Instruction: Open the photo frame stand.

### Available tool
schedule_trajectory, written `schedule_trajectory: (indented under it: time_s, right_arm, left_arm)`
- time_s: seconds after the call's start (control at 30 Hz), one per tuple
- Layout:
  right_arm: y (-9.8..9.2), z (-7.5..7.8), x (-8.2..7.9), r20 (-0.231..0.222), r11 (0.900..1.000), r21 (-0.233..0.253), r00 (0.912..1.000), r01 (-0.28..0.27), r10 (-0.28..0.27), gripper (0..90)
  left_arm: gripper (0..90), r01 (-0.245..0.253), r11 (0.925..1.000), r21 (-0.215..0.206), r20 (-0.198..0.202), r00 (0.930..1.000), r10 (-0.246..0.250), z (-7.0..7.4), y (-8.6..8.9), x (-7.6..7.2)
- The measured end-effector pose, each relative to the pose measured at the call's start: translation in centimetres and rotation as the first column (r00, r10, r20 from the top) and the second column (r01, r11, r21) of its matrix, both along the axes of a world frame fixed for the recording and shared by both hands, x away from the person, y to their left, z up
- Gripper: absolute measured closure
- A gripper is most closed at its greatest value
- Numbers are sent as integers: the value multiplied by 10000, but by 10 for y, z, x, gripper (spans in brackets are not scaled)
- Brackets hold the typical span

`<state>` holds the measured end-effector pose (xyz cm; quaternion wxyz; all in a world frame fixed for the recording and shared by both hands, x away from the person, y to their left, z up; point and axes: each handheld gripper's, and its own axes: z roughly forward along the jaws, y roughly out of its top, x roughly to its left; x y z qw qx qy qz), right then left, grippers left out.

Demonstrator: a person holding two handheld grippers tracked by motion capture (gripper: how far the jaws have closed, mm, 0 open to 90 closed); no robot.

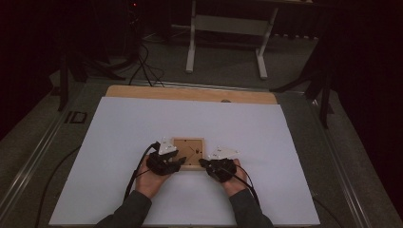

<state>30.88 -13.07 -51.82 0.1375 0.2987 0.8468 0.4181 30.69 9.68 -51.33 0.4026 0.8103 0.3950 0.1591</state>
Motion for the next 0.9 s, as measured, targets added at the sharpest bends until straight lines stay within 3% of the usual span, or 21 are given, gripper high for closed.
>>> schedule_trajectory:
  time_s: [0.53,0.6,0.9]
  right_arm:
    - [0,-1,0,-19,10000,61,10000,-43,43,898]
    - [0,-1,0,-18,10000,64,10000,-42,42,897]
    - [0,-1,0,-7,10000,64,10000,-59,59,897]
  left_arm:
    - [477,-276,9996,112,-10,9996,276,-3,-2,1]
    - [470,-147,9993,347,-60,9999,150,-5,-5,0]
    - [501,-259,9975,652,91,9996,254,-5,-7,-1]
